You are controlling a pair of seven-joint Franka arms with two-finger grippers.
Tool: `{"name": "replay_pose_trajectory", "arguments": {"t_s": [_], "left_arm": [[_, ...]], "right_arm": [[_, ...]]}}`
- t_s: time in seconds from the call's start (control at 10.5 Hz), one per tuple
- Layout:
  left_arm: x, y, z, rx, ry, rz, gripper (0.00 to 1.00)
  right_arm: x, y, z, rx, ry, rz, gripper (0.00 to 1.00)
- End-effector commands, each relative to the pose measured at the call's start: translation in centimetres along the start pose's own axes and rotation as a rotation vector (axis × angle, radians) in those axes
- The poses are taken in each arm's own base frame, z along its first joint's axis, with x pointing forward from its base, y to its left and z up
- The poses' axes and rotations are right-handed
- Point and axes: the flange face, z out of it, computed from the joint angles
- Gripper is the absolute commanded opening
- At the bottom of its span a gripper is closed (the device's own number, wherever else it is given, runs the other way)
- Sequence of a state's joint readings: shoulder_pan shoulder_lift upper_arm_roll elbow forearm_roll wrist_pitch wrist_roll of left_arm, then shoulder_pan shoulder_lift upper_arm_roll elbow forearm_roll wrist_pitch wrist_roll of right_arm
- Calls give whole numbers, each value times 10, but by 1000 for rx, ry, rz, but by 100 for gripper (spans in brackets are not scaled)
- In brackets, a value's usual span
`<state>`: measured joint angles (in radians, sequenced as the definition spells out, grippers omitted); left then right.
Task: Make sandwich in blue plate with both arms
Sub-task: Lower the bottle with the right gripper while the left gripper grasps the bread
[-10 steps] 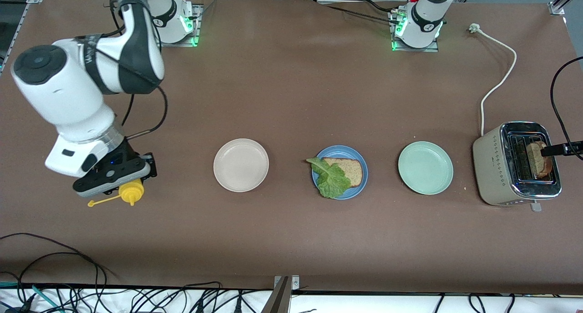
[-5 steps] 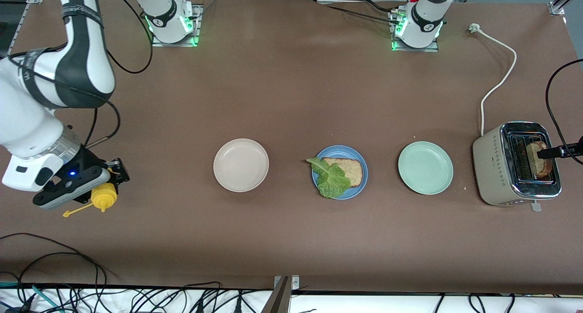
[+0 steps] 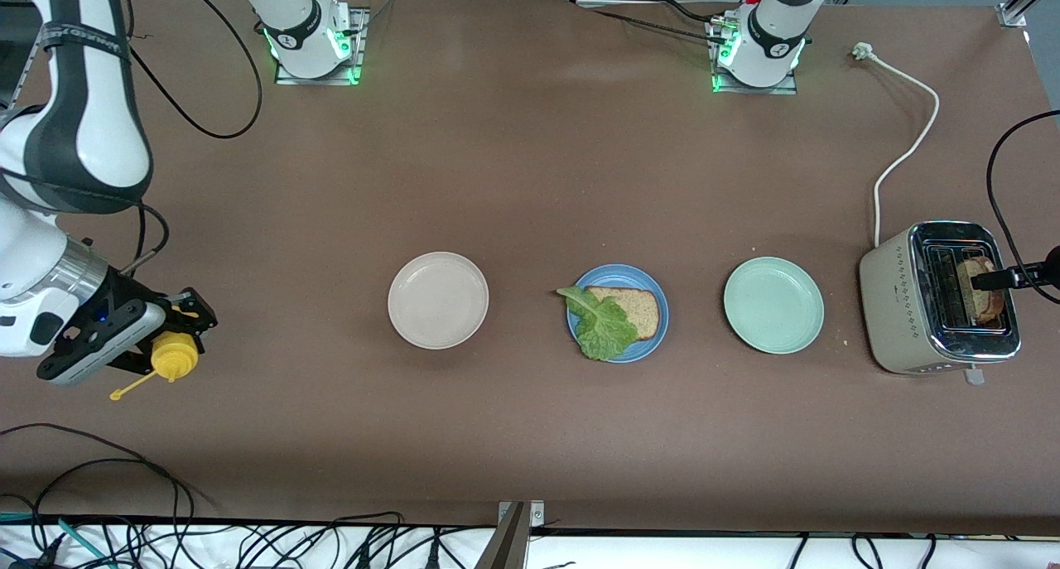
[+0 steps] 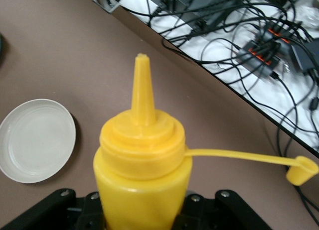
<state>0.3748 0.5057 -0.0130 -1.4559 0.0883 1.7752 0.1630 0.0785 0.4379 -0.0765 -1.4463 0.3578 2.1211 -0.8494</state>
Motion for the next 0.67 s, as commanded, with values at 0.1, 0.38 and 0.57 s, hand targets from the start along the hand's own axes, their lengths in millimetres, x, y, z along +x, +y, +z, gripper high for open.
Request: {"name": "replay_pose_trajectory", "arguments": {"t_s": [0.1,0.38,0.57], "left_arm": [[4,-2,3,-22,1,-6,54],[4,-3,3,-22,1,6,7],[3,-3,2,-21,-1,14,0]], "right_arm": [[-41,16,33,148,136,-120,0],[-79,37,73,232,270,-203,0],[-103,43,96,265,356,-252,0]]}}
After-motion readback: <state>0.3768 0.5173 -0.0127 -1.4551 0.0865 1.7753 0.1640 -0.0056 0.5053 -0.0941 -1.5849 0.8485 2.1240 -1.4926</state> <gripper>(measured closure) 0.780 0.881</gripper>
